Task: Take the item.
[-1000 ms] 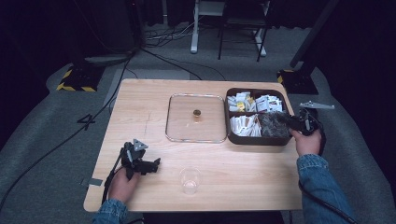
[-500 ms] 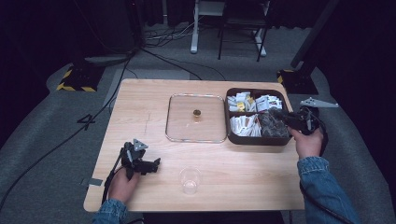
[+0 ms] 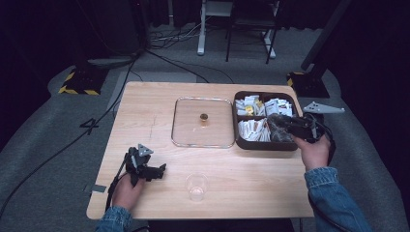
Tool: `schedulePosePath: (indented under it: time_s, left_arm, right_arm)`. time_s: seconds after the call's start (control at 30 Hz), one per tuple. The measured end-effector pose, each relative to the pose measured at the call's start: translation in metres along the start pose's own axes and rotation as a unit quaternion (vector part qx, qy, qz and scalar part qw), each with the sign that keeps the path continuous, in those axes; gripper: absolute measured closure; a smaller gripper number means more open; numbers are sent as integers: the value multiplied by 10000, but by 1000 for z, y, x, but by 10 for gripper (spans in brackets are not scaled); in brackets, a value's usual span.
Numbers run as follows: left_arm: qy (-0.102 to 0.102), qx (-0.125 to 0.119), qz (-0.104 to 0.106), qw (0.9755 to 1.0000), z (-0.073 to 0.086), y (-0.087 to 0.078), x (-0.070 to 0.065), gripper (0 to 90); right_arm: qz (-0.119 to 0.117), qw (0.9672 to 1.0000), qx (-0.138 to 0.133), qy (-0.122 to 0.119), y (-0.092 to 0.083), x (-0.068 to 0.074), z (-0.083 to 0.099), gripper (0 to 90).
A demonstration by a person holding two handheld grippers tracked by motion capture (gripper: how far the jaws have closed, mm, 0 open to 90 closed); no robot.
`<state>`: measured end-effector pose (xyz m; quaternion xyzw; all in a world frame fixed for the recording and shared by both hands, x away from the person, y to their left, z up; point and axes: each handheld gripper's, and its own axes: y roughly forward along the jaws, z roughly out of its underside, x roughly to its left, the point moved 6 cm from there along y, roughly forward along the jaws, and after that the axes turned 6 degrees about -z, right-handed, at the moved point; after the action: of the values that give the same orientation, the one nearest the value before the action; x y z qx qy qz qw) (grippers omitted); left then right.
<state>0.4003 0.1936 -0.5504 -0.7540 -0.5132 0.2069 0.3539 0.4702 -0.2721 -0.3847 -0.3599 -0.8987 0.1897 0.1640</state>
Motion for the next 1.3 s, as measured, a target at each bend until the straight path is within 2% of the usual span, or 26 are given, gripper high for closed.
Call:
schedulePosePath:
  time_s: [0.1,0.13,0.17,0.27,0.63,0.67,0.77,0.87,1.1,1.17,1.3]
  left_arm:
    - [-1,1,0,10000,0,0,0,1]
    - [-1,1,0,10000,0,0,0,1]
    - [-11,1,-11,10000,0,0,0,1]
    - [-21,4,-19,10000,1,-1,0,1]
    - [-33,8,-35,10000,1,-1,0,0]
    - [-33,8,-35,10000,1,-1,0,0]
    - [-33,7,-29,10000,0,0,0,0]
    - [-7,5,-17,10000,0,0,0,0]
    - [-4,15,-11,10000,0,0,0,0]
    - [-6,5,-19,10000,0,0,0,0]
    - [-6,6,-18,10000,0,0,0,0]
  right_arm:
    - [-192,9997,-14,-137,1,16,-4,719]
    - [-192,9997,-14,-137,1,16,-4,719]
    - [-324,9991,10,-270,3,29,-7,718]
    - [-516,9978,32,-418,5,45,-10,718]
    - [-1194,9895,106,-808,12,106,-18,718]
    - [-1194,9895,106,-808,12,106,-18,718]
    - [-1425,9848,159,-977,14,129,-17,718]
    - [-1590,9814,153,-1068,14,144,-18,718]
    - [-1934,9734,209,-1210,18,171,-16,717]
    - [-1975,9725,221,-1217,19,174,-16,717]
    - [-2177,9677,294,-1235,24,187,-12,717]
